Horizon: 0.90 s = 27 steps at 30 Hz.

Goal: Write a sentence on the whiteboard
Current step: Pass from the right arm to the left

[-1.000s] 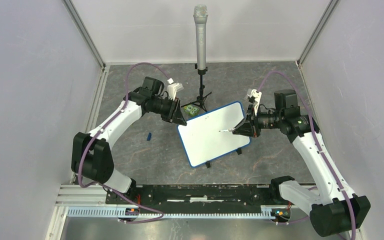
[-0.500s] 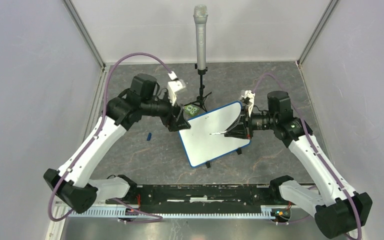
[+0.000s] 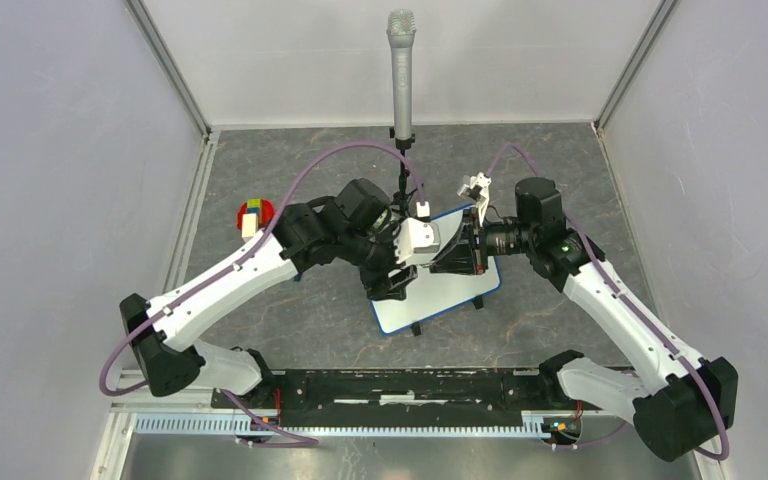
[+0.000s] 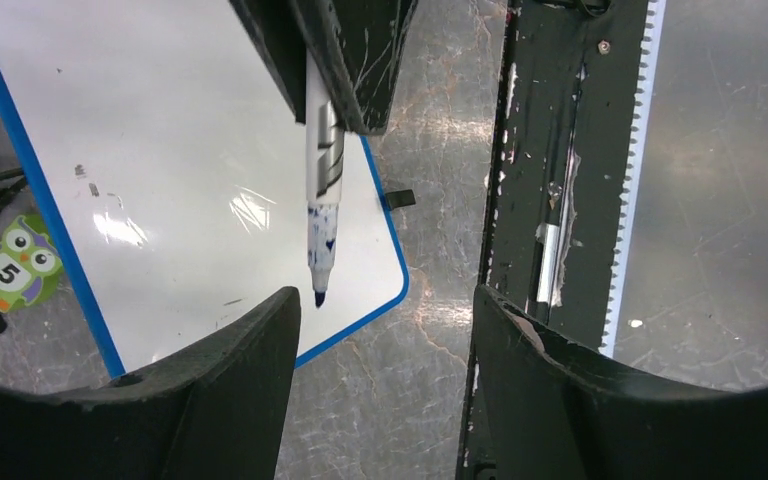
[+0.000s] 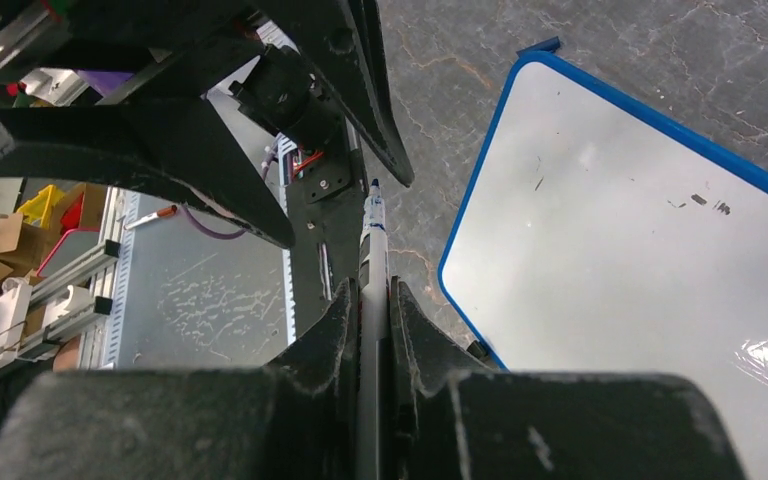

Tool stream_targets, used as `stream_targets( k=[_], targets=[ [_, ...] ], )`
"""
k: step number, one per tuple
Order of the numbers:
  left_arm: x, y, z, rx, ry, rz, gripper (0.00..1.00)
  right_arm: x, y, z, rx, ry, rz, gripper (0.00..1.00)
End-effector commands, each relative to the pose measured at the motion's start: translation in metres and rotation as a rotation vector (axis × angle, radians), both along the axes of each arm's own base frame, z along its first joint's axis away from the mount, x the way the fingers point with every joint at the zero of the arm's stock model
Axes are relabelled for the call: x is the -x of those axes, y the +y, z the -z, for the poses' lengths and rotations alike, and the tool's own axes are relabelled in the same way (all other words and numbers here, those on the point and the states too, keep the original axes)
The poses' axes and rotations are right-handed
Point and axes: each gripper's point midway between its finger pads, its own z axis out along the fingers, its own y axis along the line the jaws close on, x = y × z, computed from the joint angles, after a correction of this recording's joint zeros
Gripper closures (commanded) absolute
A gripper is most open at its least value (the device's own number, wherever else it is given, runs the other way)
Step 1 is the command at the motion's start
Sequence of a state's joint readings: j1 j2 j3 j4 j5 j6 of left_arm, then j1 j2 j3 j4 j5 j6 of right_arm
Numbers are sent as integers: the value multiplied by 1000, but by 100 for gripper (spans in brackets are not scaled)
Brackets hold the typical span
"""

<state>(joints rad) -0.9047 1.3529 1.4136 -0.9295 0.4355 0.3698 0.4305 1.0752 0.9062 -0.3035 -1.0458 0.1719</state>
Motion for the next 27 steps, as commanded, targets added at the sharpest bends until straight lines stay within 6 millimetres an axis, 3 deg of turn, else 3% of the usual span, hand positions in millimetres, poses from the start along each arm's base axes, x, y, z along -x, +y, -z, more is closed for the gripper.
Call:
stream_targets(
  k=[1, 8, 12, 15, 19, 23, 27],
  targets=[
    [-8, -13, -19, 11, -118, 44, 31, 3, 4, -7, -30, -17, -23, 100],
    [-7, -28, -12, -5, -130, 61, 36, 11, 8, -5, -41, 1, -50, 100],
    [-6, -32, -11, -8, -139, 74, 44, 15, 9, -5, -46, 8, -63, 100],
    [-6, -35, -11, -6, -140, 76, 55, 16, 9, -6, -49, 9, -72, 100],
    [-3, -37, -10, 1, -129, 92, 81, 19, 10, -5, -50, 13, -81, 99],
    [-1, -34, -7, -7, -133, 106, 97, 17, 10, -7, -50, 10, -75, 83],
    [1, -31, -2, -25, -119, 102, 98, 14, 11, -8, -47, 6, -62, 73]
  ],
)
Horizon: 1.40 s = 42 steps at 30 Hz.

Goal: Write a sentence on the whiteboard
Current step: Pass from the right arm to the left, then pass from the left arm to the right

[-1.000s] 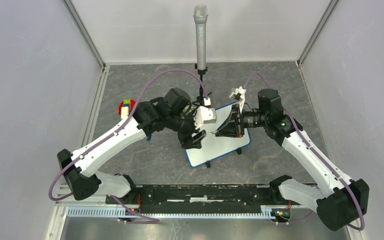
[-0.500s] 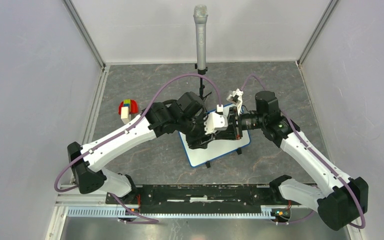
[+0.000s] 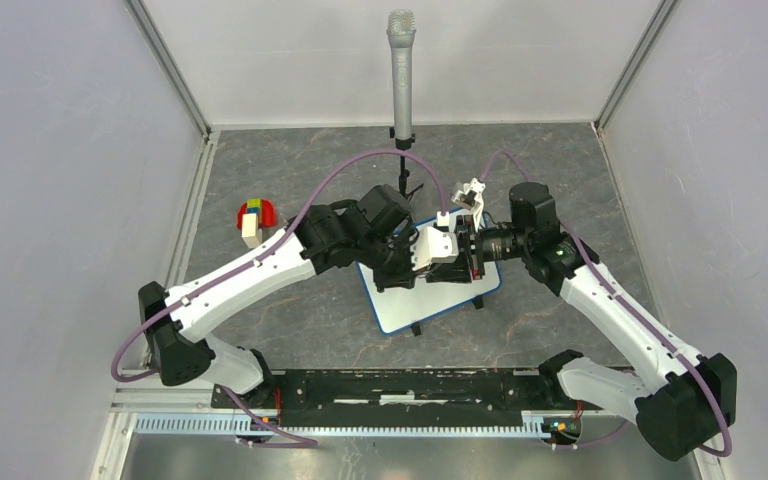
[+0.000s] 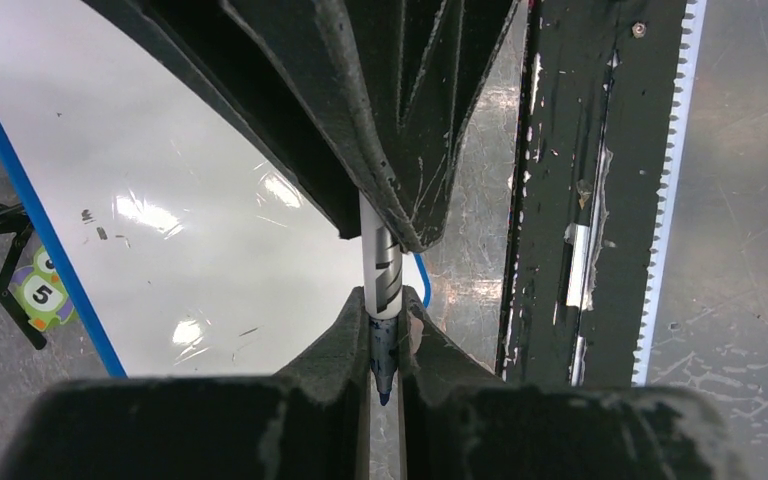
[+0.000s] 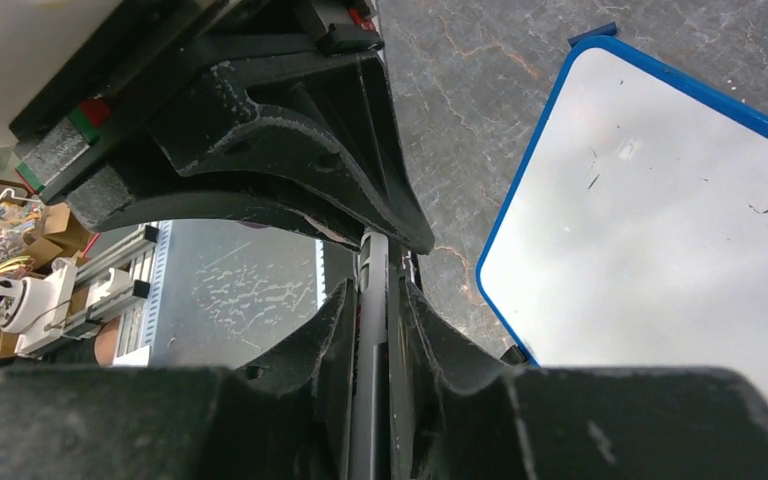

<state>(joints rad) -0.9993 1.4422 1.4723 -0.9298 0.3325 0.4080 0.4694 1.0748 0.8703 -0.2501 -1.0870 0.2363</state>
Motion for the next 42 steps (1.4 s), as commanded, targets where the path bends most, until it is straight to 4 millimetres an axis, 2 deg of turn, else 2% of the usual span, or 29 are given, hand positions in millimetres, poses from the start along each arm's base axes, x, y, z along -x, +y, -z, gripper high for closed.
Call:
stream_targets(
  k=[1, 4, 13, 19, 23, 33, 34, 35, 39, 42],
  targets=[
    [0, -8, -12, 43, -37, 43, 97, -4, 2, -11, -21, -47, 4, 71],
    [-3, -8, -7, 28, -27, 12, 97, -5, 3, -12, -20, -49, 13, 66],
    [-4, -12, -6, 33, -18, 2, 97, -4, 2, -11, -19, -39, 18, 59],
    [-6, -6, -4, 18, -35, -2, 98, -3, 2, -12, -26, -39, 10, 55],
    [-6, -5, -4, 14, -38, -11, 98, 0, 2, -12, -36, -35, -1, 65],
    [-7, -7, -3, 13, -38, 2, 98, 3, 1, -12, -39, -29, -13, 100],
    [-6, -6, -2, 10, -38, 0, 95, 3, 1, -13, -41, -31, -14, 100],
    [-6, -5, -3, 9, -38, -2, 87, 3, 1, -13, -41, -32, -13, 100],
    [-8, 6, -12, 26, -35, -33, 41, -2, 0, -14, -22, -56, 3, 100],
    [-20, 17, -28, 82, -3, -110, 28, -8, -5, -17, 4, -100, 23, 100]
  ],
)
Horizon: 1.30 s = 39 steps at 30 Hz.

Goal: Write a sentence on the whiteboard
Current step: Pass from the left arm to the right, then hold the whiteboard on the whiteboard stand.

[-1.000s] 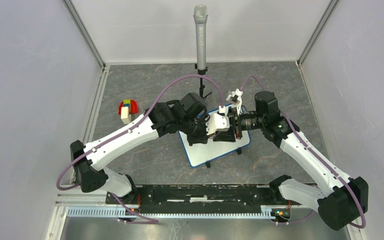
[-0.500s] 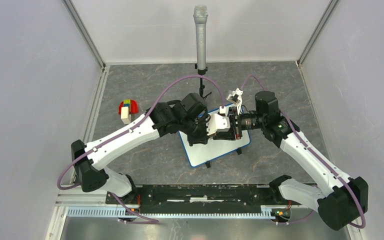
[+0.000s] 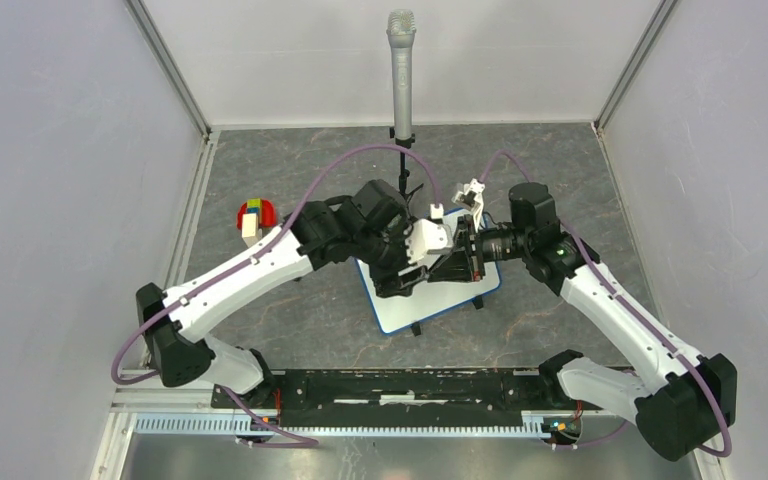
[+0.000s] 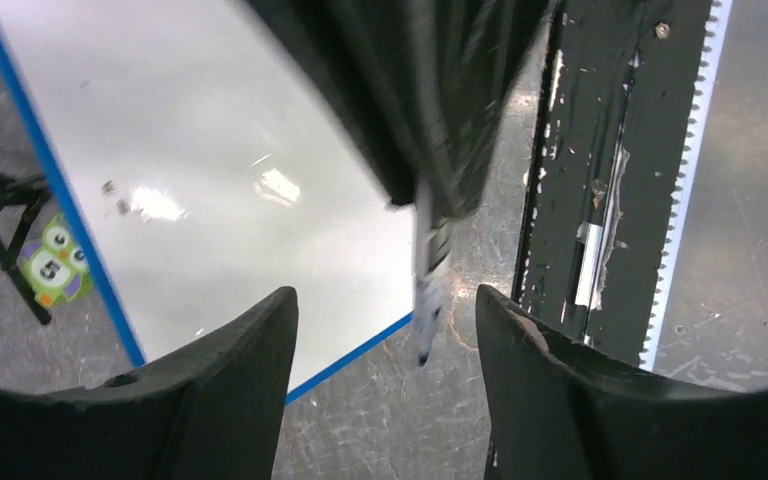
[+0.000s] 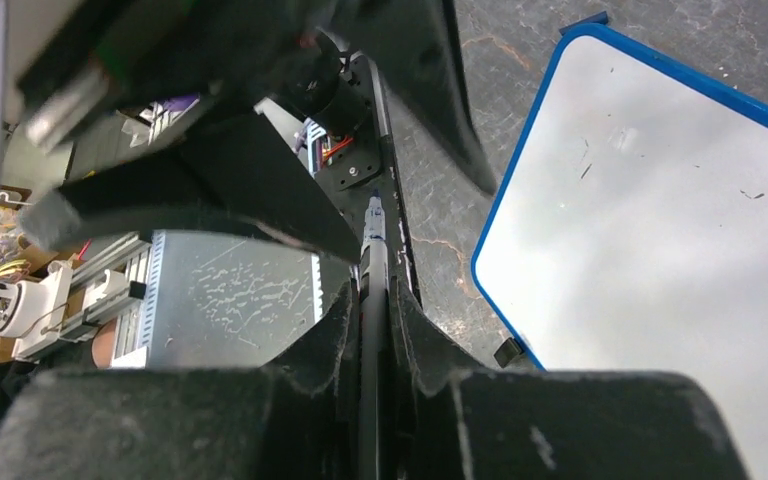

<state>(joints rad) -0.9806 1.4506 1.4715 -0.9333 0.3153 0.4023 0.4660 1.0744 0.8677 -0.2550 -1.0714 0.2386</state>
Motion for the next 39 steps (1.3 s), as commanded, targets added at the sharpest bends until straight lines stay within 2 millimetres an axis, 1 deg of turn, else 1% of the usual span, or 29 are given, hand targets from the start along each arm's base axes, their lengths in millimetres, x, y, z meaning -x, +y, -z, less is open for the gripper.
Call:
stream_targets(
  k=[1, 3, 4, 6, 8, 9, 12, 13, 17, 19, 22, 25, 27, 30, 33, 36, 39],
  targets=[
    [-15, 18, -41, 132, 18, -106, 24, -7, -6, -20, 5, -125, 9, 100],
    [-18, 29, -59, 206, 56, -139, 13, -10, -10, -19, 28, -151, 14, 100],
    [-19, 34, -65, 231, 69, -150, 11, -11, -11, -20, 35, -166, 14, 100],
    [-26, 49, -74, 277, 72, -204, 7, -13, -15, -19, 56, -200, 18, 100],
    [-37, 69, -82, 327, 71, -296, 1, -15, -18, -17, 79, -237, 19, 100],
    [-41, 77, -84, 349, 71, -340, 0, -17, -20, -15, 92, -257, 25, 100],
    [-54, 106, -84, 403, 84, -498, 0, -23, -24, -13, 122, -318, 44, 100],
    [-53, 113, -84, 423, 104, -532, 0, -24, -24, -11, 127, -326, 47, 100],
    [-58, 141, -67, 471, 179, -669, 0, -27, -23, -3, 136, -342, 43, 100],
    [-60, 150, -54, 460, 207, -710, 0, -30, -21, 1, 150, -356, 42, 100],
    [-54, 150, -30, 411, 275, -679, 0, -35, -16, 3, 179, -399, 45, 100],
    [-53, 147, -9, 359, 361, -654, 0, -42, -8, 3, 209, -447, 55, 100],
    [-54, 142, -1, 346, 410, -623, 2, -43, 0, 3, 222, -472, 49, 100],
    [-58, 135, 3, 357, 464, -594, 5, -47, 10, 3, 254, -518, 63, 100],
    [-66, 131, 9, 355, 495, -591, 10, -51, 20, 1, 271, -565, 86, 100],
    [-71, 126, 17, 358, 547, -573, 21, -54, 34, -3, 277, -615, 98, 100],
    [-78, 123, 23, 353, 574, -564, 30, -55, 49, -5, 279, -648, 97, 100]
  ],
)
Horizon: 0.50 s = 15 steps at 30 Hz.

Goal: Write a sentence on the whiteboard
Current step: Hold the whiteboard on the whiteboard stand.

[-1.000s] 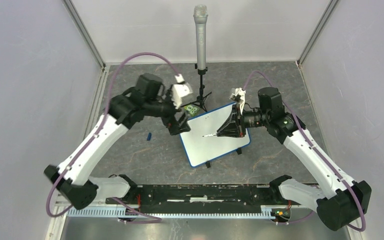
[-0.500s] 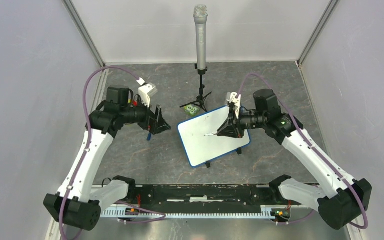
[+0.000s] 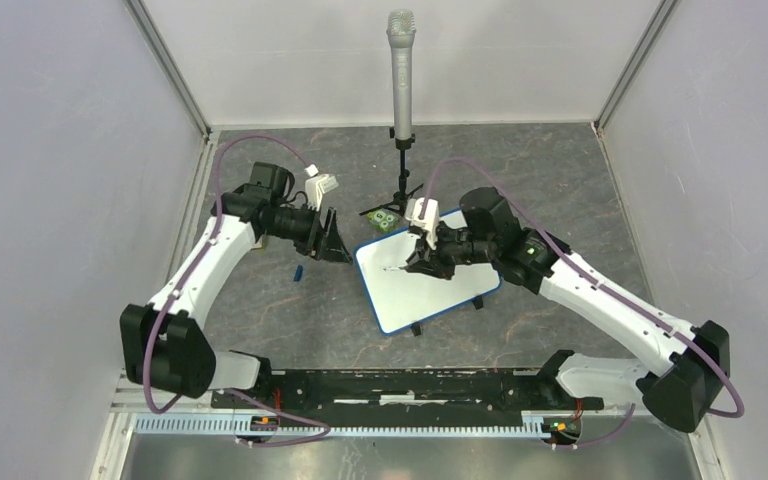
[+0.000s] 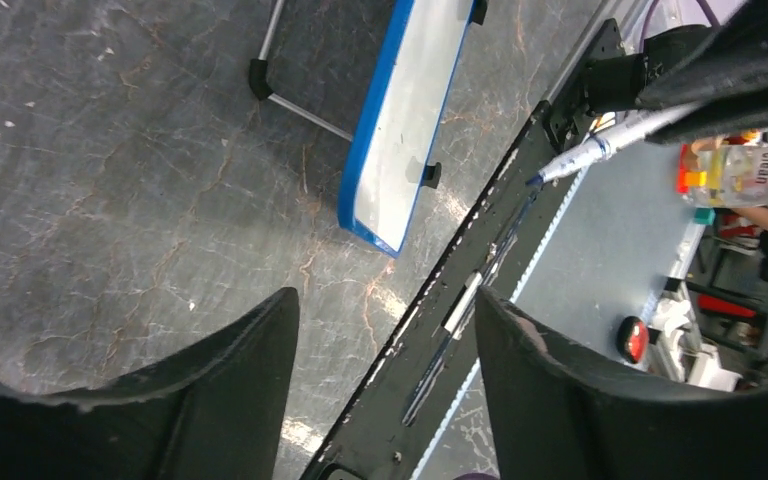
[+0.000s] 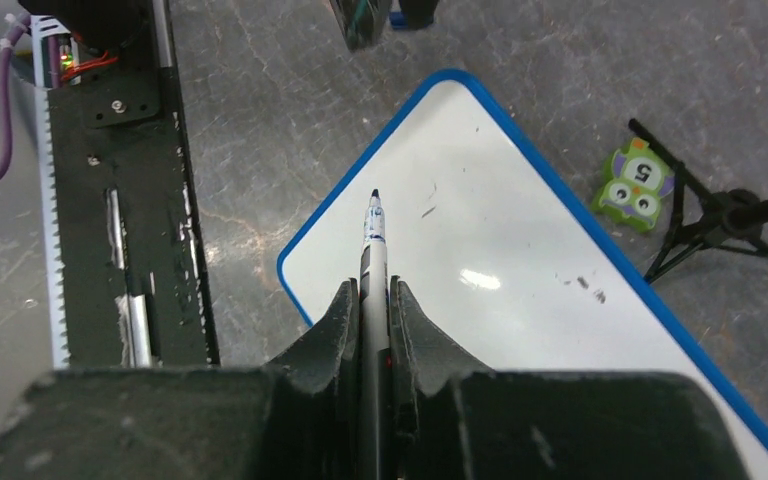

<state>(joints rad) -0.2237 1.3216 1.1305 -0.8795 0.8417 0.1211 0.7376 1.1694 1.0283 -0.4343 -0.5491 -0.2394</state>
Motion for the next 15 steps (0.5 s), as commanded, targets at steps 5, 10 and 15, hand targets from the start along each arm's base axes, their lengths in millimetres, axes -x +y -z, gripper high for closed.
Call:
stream_targets(
  k=[5, 10, 15],
  targets=[
    [-20, -18, -8, 109, -8, 74, 43, -31, 35, -32, -35, -192, 60, 100],
    [-23, -26, -7, 136, 8, 94, 50, -37, 38, -33, -32, -206, 77, 100],
    [-24, -39, -2, 126, 17, 134, 58, -36, 38, -30, -28, -202, 75, 100]
  ],
)
